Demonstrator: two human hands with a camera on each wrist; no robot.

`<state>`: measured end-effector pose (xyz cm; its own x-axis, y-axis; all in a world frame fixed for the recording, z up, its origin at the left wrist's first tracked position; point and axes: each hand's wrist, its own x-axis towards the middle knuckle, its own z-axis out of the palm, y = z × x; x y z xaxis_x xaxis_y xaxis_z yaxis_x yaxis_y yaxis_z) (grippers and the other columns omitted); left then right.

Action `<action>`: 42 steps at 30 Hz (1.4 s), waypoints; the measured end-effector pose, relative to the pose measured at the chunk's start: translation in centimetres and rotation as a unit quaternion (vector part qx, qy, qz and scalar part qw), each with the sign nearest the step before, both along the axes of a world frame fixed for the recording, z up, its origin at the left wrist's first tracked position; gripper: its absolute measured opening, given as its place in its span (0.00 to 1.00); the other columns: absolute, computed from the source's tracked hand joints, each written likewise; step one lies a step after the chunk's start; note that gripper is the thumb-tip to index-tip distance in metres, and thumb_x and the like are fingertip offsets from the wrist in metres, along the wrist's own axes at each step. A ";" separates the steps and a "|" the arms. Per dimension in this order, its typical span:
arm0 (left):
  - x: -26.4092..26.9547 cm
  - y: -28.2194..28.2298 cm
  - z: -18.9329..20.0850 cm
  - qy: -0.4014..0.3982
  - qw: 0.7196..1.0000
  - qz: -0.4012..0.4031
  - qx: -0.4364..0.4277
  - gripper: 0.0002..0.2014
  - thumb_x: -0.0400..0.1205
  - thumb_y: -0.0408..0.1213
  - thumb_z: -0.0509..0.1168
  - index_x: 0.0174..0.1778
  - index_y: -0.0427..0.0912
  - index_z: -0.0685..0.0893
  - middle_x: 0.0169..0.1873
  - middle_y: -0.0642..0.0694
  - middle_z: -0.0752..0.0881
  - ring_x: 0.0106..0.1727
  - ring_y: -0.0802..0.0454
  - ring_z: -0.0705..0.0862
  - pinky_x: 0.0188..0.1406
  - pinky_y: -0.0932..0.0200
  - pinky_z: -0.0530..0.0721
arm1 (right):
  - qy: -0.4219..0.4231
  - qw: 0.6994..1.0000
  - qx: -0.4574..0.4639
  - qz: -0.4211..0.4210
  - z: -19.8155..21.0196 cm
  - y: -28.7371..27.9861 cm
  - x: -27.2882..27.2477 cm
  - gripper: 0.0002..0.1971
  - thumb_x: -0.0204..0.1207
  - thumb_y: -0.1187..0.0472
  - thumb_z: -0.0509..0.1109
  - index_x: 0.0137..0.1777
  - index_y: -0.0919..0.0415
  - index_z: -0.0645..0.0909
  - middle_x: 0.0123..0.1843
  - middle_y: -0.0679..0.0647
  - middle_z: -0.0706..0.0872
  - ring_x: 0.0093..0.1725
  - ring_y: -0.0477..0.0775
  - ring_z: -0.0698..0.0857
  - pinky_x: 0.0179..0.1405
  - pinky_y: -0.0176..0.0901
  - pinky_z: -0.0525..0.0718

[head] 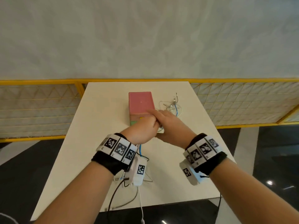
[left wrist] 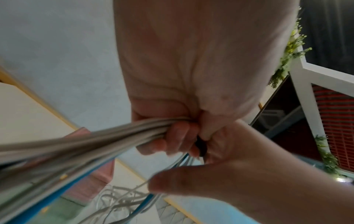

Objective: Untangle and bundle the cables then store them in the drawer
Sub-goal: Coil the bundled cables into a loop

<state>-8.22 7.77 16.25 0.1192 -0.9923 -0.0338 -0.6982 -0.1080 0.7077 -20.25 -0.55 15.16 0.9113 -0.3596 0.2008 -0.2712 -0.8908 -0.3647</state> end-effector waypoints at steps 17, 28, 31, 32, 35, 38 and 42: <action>0.9 1.1 -1.8 -0.013 0.999 0.026 0.035 0.16 0.90 0.45 0.52 0.67 0.38 0.75 0.50 0.37 0.85 0.49 0.43 0.84 0.49 0.54 0.81 | -0.044 0.954 0.128 -0.267 -1.5 -2.6 -2.3 0.24 0.71 0.57 0.75 0.66 0.52 0.74 0.51 0.51 0.85 0.50 0.51 0.84 0.57 0.46 0.79; -0.4 0.5 1.2 -0.011 0.999 -0.024 -0.019 0.12 0.84 0.48 0.64 0.60 0.47 0.81 0.43 0.50 0.86 0.40 0.49 0.87 0.34 0.54 0.85 | -0.042 0.984 0.006 -0.174 0.2 -0.5 -1.7 0.14 0.71 0.73 0.60 0.54 0.58 0.75 0.34 0.53 0.83 0.33 0.58 0.79 0.30 0.44 0.71; 1.8 1.9 -0.2 0.035 0.999 -0.025 0.002 0.08 0.84 0.48 0.65 0.58 0.55 0.83 0.35 0.50 0.84 0.31 0.56 0.83 0.29 0.60 0.83 | -0.122 0.953 0.124 -0.250 0.2 -2.1 -3.7 0.16 0.68 0.75 0.64 0.48 0.53 0.77 0.33 0.51 0.83 0.28 0.49 0.77 0.22 0.31 0.69; 2.3 2.3 -0.8 0.030 0.999 -0.025 0.009 0.06 0.85 0.48 0.63 0.56 0.55 0.83 0.32 0.47 0.83 0.29 0.57 0.81 0.29 0.60 0.81 | -0.135 0.943 0.150 -0.266 -0.2 -2.4 -4.5 0.16 0.67 0.75 0.65 0.48 0.54 0.78 0.34 0.51 0.85 0.27 0.47 0.77 0.21 0.29 0.68; 2.4 2.5 -2.0 -0.043 0.998 -0.011 0.032 0.15 0.89 0.48 0.55 0.65 0.46 0.80 0.43 0.41 0.84 0.41 0.47 0.84 0.37 0.57 0.81 | -0.090 0.939 0.173 -0.284 -1.3 -2.6 -5.8 0.14 0.69 0.71 0.69 0.50 0.53 0.77 0.36 0.51 0.85 0.32 0.53 0.80 0.28 0.35 0.73; 1.5 1.7 -2.2 -0.137 0.990 0.009 0.014 0.16 0.90 0.47 0.52 0.65 0.41 0.77 0.44 0.43 0.83 0.45 0.44 0.82 0.38 0.54 0.73 | 0.059 0.952 0.053 -0.296 -1.7 -1.0 -5.6 0.26 0.70 0.58 0.73 0.69 0.52 0.72 0.55 0.50 0.83 0.60 0.57 0.79 0.62 0.51 0.73; -0.6 0.2 -1.0 -0.263 0.964 -0.030 0.025 0.16 0.90 0.41 0.53 0.67 0.38 0.78 0.55 0.40 0.86 0.53 0.42 0.85 0.47 0.53 0.80 | 0.013 0.978 -0.138 -0.155 -1.6 1.9 -2.9 0.40 0.62 0.66 0.75 0.76 0.58 0.66 0.70 0.57 0.75 0.77 0.63 0.67 0.78 0.65 0.56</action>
<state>-8.86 7.99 15.26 0.0754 -0.9966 -0.0326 -0.9652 -0.0812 0.2485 -23.16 1.35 13.55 0.7732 -0.5544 0.3080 -0.5493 -0.8281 -0.1116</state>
